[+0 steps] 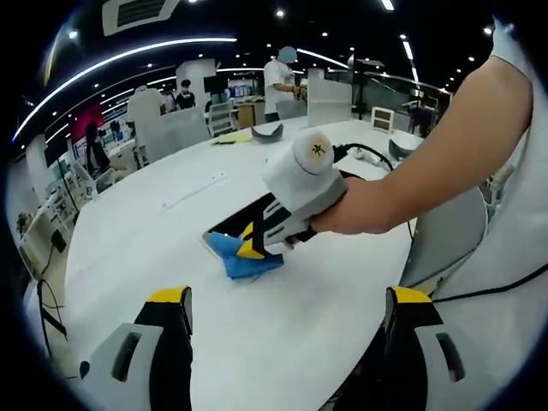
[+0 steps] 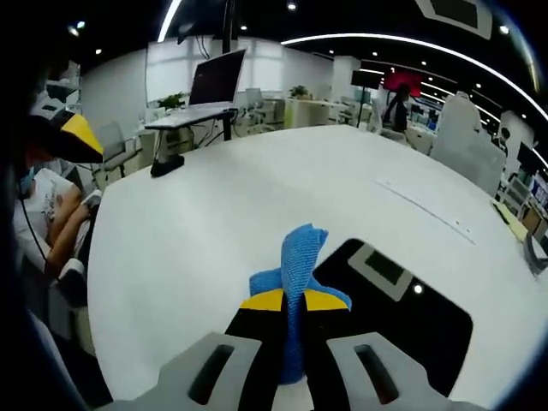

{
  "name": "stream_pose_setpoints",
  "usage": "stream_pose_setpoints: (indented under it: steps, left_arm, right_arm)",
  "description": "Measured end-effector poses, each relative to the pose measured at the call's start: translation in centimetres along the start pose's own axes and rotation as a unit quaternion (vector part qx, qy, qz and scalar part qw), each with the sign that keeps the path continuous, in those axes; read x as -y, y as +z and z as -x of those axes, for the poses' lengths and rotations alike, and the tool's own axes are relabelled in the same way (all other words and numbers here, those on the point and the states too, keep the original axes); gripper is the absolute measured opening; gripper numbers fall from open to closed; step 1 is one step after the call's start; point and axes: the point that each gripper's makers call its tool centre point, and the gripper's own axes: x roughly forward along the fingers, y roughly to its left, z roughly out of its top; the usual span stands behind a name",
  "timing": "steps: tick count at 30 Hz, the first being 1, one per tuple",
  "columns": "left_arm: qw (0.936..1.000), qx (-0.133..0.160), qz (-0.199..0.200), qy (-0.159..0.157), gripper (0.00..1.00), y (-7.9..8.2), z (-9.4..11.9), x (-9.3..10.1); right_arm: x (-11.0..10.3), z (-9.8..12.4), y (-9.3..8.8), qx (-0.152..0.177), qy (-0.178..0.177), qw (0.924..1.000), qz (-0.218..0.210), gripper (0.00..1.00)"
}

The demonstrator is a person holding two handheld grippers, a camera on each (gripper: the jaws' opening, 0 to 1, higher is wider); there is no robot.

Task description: Wipe the mirror surface with the cleaning cloth until all visible marks leave the cleaned area.

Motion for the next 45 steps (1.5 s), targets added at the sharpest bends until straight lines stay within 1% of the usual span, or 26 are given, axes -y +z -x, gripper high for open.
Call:
stream_pose_setpoints:
  steps: [5, 10, 12, 19, 21, 25, 29, 35, 37, 40, 45]
  left_arm:
    - [1.0000, -0.002, -0.002, -0.002, 0.94, 0.0, 0.0, 0.3]
    - [1.0000, 0.001, 0.000, -0.001, 0.94, 0.1, 0.0, 0.4]
    - [1.0000, -0.001, -0.004, -0.001, 0.94, 0.0, 0.0, 0.4]
    - [1.0000, 0.000, -0.006, 0.001, 0.94, 0.2, 0.0, 0.6]
    - [1.0000, 0.000, -0.006, 0.000, 0.94, 0.3, 0.0, 0.7]
    - [0.9999, -0.002, -0.010, -0.001, 0.94, 0.2, 0.0, 1.0]
    - [0.9999, -0.004, -0.011, 0.001, 0.94, 0.3, 0.0, 1.0]
    - [0.9999, -0.004, -0.016, -0.001, 0.94, 0.8, -0.2, 1.4]
    - [0.9998, -0.004, -0.017, 0.000, 0.94, 0.9, -0.2, 1.4]
    - [0.9998, -0.005, -0.018, 0.002, 0.95, 1.0, -0.4, 1.5]
    - [0.9998, -0.007, -0.020, 0.003, 0.95, 1.1, -0.4, 1.7]
  right_arm:
    - [0.5, 0.6, 0.2, 0.004, -0.001, 1.0000, 0.006, 0.02]
    - [2.1, 1.5, -0.6, 0.002, -0.012, 0.9999, -0.001, 0.02]
    - [2.7, 1.9, -1.0, 0.002, -0.015, 0.9998, -0.012, 0.02]
    - [6.1, 3.8, -2.7, -0.003, -0.040, 0.9988, -0.027, 0.02]
    - [7.2, 4.4, -3.0, 0.002, -0.049, 0.9976, -0.050, 0.02]
    - [9.1, 5.5, -3.7, -0.003, -0.063, 0.9971, -0.043, 0.02]
    - [11.1, 6.9, -4.6, -0.005, -0.082, 0.9954, -0.048, 0.02]
    - [13.1, 8.5, -6.1, -0.011, -0.099, 0.9935, -0.057, 0.02]
    - [13.8, 9.0, -6.3, -0.004, -0.106, 0.9915, -0.075, 0.02]
    - [14.4, 9.4, -7.0, -0.013, -0.109, 0.9921, -0.060, 0.02]
    - [15.9, 10.4, -8.0, -0.015, -0.122, 0.9900, -0.070, 0.02]
